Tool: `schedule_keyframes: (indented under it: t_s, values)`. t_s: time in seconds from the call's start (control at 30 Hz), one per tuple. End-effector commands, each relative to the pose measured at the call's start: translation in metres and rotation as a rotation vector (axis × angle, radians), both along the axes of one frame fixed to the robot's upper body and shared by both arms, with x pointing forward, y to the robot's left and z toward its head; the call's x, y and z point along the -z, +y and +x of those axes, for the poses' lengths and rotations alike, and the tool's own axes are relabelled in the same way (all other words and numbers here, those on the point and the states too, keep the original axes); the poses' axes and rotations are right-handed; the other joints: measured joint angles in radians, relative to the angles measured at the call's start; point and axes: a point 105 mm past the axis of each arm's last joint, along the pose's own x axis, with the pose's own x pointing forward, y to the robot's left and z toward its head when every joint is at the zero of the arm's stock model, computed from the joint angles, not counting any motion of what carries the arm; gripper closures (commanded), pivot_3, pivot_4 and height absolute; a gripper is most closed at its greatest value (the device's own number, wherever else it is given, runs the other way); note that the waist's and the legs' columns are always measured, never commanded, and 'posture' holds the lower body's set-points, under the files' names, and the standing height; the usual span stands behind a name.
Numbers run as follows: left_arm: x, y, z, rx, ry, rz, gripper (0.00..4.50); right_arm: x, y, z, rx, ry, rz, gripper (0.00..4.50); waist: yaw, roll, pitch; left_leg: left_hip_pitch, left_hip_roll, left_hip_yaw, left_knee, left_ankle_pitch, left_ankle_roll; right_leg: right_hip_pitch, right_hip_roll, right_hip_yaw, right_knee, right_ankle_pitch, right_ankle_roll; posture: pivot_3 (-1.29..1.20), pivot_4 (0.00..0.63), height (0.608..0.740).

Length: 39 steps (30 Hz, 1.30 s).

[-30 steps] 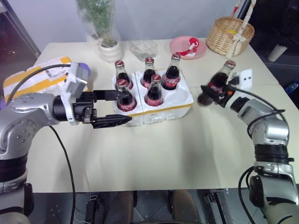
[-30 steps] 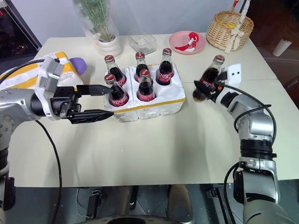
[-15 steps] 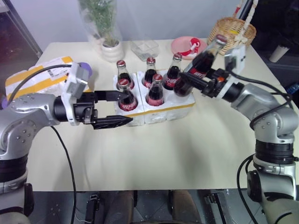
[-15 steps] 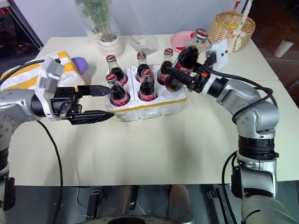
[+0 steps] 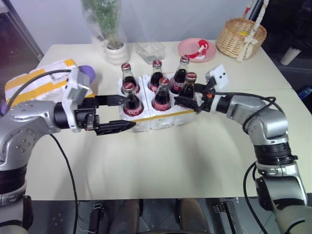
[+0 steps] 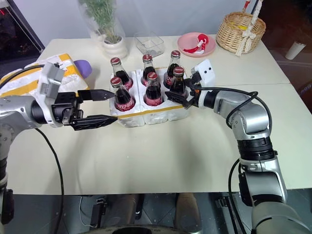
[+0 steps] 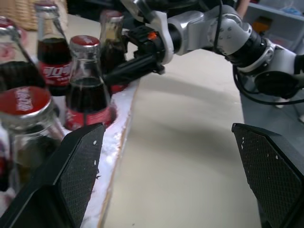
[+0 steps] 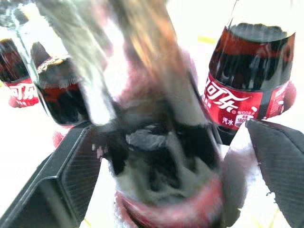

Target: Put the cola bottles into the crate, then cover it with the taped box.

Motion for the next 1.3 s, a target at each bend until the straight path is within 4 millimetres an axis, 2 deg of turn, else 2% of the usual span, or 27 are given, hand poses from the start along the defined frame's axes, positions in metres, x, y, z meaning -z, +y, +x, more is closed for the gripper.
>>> schedule_keyframes:
  t_s: [0.03, 0.07, 0.17, 0.3, 0.37, 0.43, 0.53, 0.63, 0.7, 0.83, 0.93, 1.07, 1.3]
  values:
    - [-0.009, 0.016, 0.006, -0.135, -0.107, 0.043, 0.00, -0.029, -0.008, -0.015, -0.046, -0.076, 0.002, 0.02, 0.000, 0.000, 0.000, 0.000, 0.000, 0.000, 0.000, 0.000, 0.000, 0.000, 0.000, 0.000, 0.000, 0.000, 0.000, 0.00, 0.150, 0.737]
    - [-0.009, 0.022, 0.009, -0.181, -0.128, 0.055, 0.00, -0.034, -0.012, -0.020, -0.058, -0.083, 0.001, 0.02, 0.003, 0.000, 0.000, 0.000, 0.000, 0.000, 0.000, 0.000, 0.000, 0.000, 0.000, 0.000, 0.000, 0.000, 0.000, 0.00, 0.150, 0.737]
    - [-0.020, 0.055, 0.011, -0.368, -0.198, 0.109, 0.00, -0.053, -0.038, -0.045, -0.080, -0.117, -0.017, 0.02, 0.006, 0.000, 0.000, -0.001, 0.000, 0.000, -0.001, 0.000, 0.000, -0.001, 0.000, 0.000, -0.001, 0.000, 0.000, 0.00, 0.150, 0.737]
    - [-0.025, 0.133, 0.001, -0.718, -0.327, 0.384, 0.00, -0.076, -0.080, -0.079, -0.085, -0.122, -0.034, 0.02, 0.002, 0.000, 0.000, -0.001, 0.000, 0.001, -0.003, 0.000, 0.000, -0.001, 0.000, 0.000, -0.003, 0.000, 0.000, 0.00, 0.150, 0.737]
    - [-0.015, 0.173, -0.013, -0.835, -0.349, 0.590, 0.00, -0.076, -0.096, -0.089, -0.069, -0.079, -0.021, 0.02, -0.006, 0.000, 0.000, 0.001, 0.001, 0.002, -0.004, -0.001, 0.001, -0.001, 0.000, 0.000, -0.003, 0.000, -0.001, 0.00, 0.150, 0.737]
    - [-0.003, 0.205, -0.031, -0.908, -0.324, 0.741, 0.00, -0.073, -0.105, -0.095, -0.062, -0.067, -0.043, 0.02, -0.006, 0.001, 0.000, 0.002, 0.003, 0.004, -0.005, -0.001, 0.001, 0.000, 0.000, 0.000, -0.004, -0.003, -0.005, 0.00, 0.150, 0.737]
    - [0.017, 0.246, -0.053, -1.022, -0.267, 0.897, 0.00, -0.067, -0.115, -0.090, -0.019, -0.065, -0.071, 0.02, -0.003, 0.000, 0.000, 0.002, 0.004, 0.005, -0.004, -0.001, 0.001, 0.000, 0.001, 0.000, -0.004, -0.006, -0.010, 0.00, 0.150, 0.737]
    - [0.040, 0.281, -0.056, -1.105, -0.279, 1.063, 0.00, -0.069, -0.113, -0.083, -0.025, -0.079, -0.054, 0.02, 0.005, 0.000, 0.000, 0.001, 0.004, 0.005, -0.003, -0.001, 0.001, 0.000, 0.000, 0.000, -0.005, -0.005, -0.011, 0.00, 0.150, 0.737]
    - [0.049, 0.292, -0.053, -1.138, -0.300, 1.105, 0.00, -0.071, -0.110, -0.082, -0.045, -0.088, -0.052, 0.02, 0.011, 0.001, -0.001, 0.001, 0.004, 0.005, -0.003, -0.001, 0.001, 0.000, -0.001, 0.000, -0.005, -0.005, -0.011, 0.00, 0.150, 0.737]
    - [0.087, 0.313, -0.020, -1.237, -0.377, 1.133, 0.00, -0.073, -0.102, -0.083, -0.084, -0.091, -0.059, 0.02, 0.028, 0.001, -0.001, -0.001, 0.004, 0.005, -0.003, -0.001, 0.001, -0.001, -0.001, -0.002, -0.005, -0.005, -0.010, 0.00, 0.150, 0.737]
    - [0.100, 0.323, 0.001, -1.278, -0.432, 1.167, 0.00, -0.073, -0.104, -0.082, -0.068, -0.089, -0.073, 0.02, 0.029, 0.000, -0.001, -0.001, 0.004, 0.005, -0.003, -0.001, 0.001, -0.001, 0.000, -0.002, -0.004, -0.002, -0.004, 0.00, 0.150, 0.737]
    - [0.107, 0.331, 0.022, -1.320, -0.457, 1.210, 0.00, -0.078, -0.111, -0.085, -0.035, -0.098, -0.087, 0.02, 0.026, -0.002, -0.001, 0.000, 0.004, 0.005, -0.002, -0.001, 0.001, -0.001, 0.000, -0.002, -0.001, -0.001, -0.002, 0.00, 0.150, 0.737]
    - [0.099, 0.323, 0.059, -1.351, -0.530, 1.247, 0.00, -0.080, -0.123, -0.095, 0.032, -0.092, -0.087, 0.02, 0.024, -0.004, -0.002, 0.000, 0.003, 0.005, -0.002, -0.001, 0.001, -0.001, 0.000, -0.002, 0.001, 0.000, -0.001, 0.00, 0.150, 0.737]
